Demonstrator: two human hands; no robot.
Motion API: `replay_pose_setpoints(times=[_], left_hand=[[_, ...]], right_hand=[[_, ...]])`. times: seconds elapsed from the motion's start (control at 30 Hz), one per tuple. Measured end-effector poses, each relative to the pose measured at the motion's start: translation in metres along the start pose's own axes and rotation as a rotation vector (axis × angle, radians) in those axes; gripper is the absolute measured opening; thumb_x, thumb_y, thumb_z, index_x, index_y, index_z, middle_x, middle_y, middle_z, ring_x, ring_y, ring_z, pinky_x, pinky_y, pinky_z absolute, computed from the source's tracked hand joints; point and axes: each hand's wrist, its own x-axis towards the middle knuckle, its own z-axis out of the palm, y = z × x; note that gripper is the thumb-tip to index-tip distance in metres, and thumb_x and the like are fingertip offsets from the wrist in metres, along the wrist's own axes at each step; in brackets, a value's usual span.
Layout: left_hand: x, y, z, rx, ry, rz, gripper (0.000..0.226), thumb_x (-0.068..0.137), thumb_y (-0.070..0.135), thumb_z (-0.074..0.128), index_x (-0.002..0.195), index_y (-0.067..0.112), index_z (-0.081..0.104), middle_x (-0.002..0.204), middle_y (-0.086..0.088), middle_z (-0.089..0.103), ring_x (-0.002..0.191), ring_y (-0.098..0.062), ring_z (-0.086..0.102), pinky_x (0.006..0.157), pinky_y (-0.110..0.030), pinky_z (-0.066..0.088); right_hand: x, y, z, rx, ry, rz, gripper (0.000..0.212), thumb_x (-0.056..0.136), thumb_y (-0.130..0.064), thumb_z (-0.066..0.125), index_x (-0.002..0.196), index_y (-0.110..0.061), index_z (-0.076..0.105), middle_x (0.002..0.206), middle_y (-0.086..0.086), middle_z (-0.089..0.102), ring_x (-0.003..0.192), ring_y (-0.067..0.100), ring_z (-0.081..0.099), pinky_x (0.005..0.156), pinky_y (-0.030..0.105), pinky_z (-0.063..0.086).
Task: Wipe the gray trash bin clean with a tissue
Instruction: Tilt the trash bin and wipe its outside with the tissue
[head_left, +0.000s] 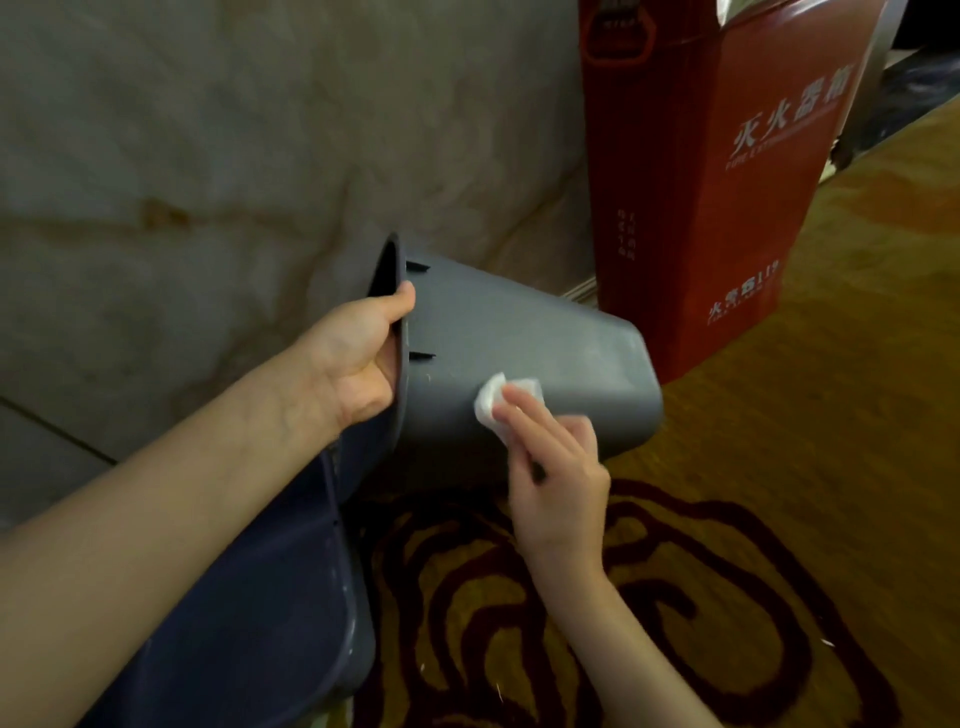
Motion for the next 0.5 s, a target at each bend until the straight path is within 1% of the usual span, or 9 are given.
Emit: replay_pose_setpoints(times=[0.07, 0.1, 0.17, 0.23, 0.27, 0.3, 0.4, 0.43, 0.5], left_hand=[[-0.002, -0.001, 0.000, -0.014, 0.001, -0.001, 0.030, 0.096, 0.029, 0.039, 0.109, 0.012, 0.060, 0.096, -0.005, 0.068, 0.082, -0.017, 0.066, 0.054, -0.031, 0.055], [-0.003, -0.002, 0.001, -0.027, 0.000, -0.002, 0.031, 0.096, 0.029, 0.039, 0.108, 0.011, 0.060, 0.096, -0.005, 0.068, 0.083, -0.017, 0.066, 0.058, -0.032, 0.054], [-0.006, -0.006, 0.005, -0.056, -0.022, -0.006, 0.031, 0.096, 0.029, 0.038, 0.105, 0.009, 0.061, 0.092, -0.006, 0.070, 0.081, -0.017, 0.067, 0.064, -0.032, 0.054], [-0.008, -0.009, 0.007, -0.081, -0.064, -0.020, 0.032, 0.095, 0.030, 0.039, 0.097, 0.009, 0.063, 0.080, -0.005, 0.074, 0.069, -0.016, 0.071, 0.059, -0.027, 0.058], [-0.009, -0.010, 0.008, -0.081, -0.073, -0.028, 0.033, 0.095, 0.031, 0.039, 0.097, 0.009, 0.063, 0.077, -0.005, 0.075, 0.066, -0.015, 0.072, 0.057, -0.025, 0.058], [-0.010, -0.011, 0.007, -0.076, -0.077, -0.038, 0.034, 0.095, 0.031, 0.039, 0.100, 0.008, 0.063, 0.081, -0.006, 0.075, 0.069, -0.016, 0.072, 0.057, -0.025, 0.059], [-0.012, -0.014, 0.007, -0.045, -0.088, -0.056, 0.039, 0.095, 0.033, 0.039, 0.114, 0.006, 0.060, 0.101, -0.009, 0.070, 0.082, -0.019, 0.068, 0.067, -0.031, 0.057], [-0.012, -0.014, 0.008, -0.036, -0.090, -0.055, 0.039, 0.095, 0.033, 0.040, 0.116, 0.007, 0.059, 0.105, -0.009, 0.069, 0.085, -0.019, 0.068, 0.069, -0.032, 0.056], [-0.012, -0.014, 0.008, -0.025, -0.077, -0.042, 0.039, 0.094, 0.030, 0.041, 0.122, 0.009, 0.057, 0.116, -0.011, 0.067, 0.094, -0.020, 0.066, 0.073, -0.034, 0.054]], right_hand=[[-0.005, -0.002, 0.001, -0.004, 0.055, 0.040, 0.033, 0.080, 0.004, 0.066, 0.109, -0.011, 0.068, 0.112, -0.001, 0.068, 0.088, 0.015, 0.056, 0.071, 0.027, 0.056], [-0.004, -0.007, 0.004, -0.005, 0.082, 0.033, 0.033, 0.079, 0.004, 0.066, 0.109, -0.011, 0.068, 0.111, 0.000, 0.068, 0.089, 0.015, 0.057, 0.072, 0.028, 0.056], [-0.001, -0.023, 0.012, 0.007, 0.098, -0.043, 0.034, 0.079, 0.001, 0.065, 0.110, -0.012, 0.067, 0.111, -0.001, 0.068, 0.092, 0.013, 0.056, 0.079, 0.022, 0.052], [-0.001, -0.038, 0.021, 0.021, 0.090, -0.103, 0.032, 0.079, -0.002, 0.063, 0.109, -0.012, 0.066, 0.111, -0.002, 0.067, 0.096, 0.009, 0.053, 0.086, 0.015, 0.045], [-0.002, -0.041, 0.024, 0.026, 0.079, -0.114, 0.030, 0.079, -0.002, 0.063, 0.108, -0.012, 0.066, 0.111, -0.002, 0.066, 0.098, 0.008, 0.052, 0.088, 0.013, 0.043], [-0.004, -0.041, 0.026, 0.025, 0.062, -0.133, 0.029, 0.079, -0.002, 0.063, 0.107, -0.012, 0.065, 0.111, -0.001, 0.065, 0.099, 0.008, 0.051, 0.088, 0.012, 0.041], [-0.008, -0.021, 0.023, -0.027, 0.042, -0.201, 0.026, 0.081, -0.004, 0.058, 0.105, -0.013, 0.060, 0.111, 0.003, 0.063, 0.096, 0.012, 0.049, 0.086, 0.013, 0.038], [-0.008, -0.011, 0.019, -0.048, 0.064, -0.175, 0.025, 0.081, -0.005, 0.056, 0.105, -0.013, 0.059, 0.111, 0.004, 0.063, 0.094, 0.013, 0.049, 0.085, 0.014, 0.038], [-0.005, 0.013, 0.011, -0.105, 0.126, -0.044, 0.025, 0.080, 0.000, 0.059, 0.103, -0.010, 0.061, 0.108, 0.006, 0.063, 0.094, 0.017, 0.051, 0.083, 0.013, 0.038]])
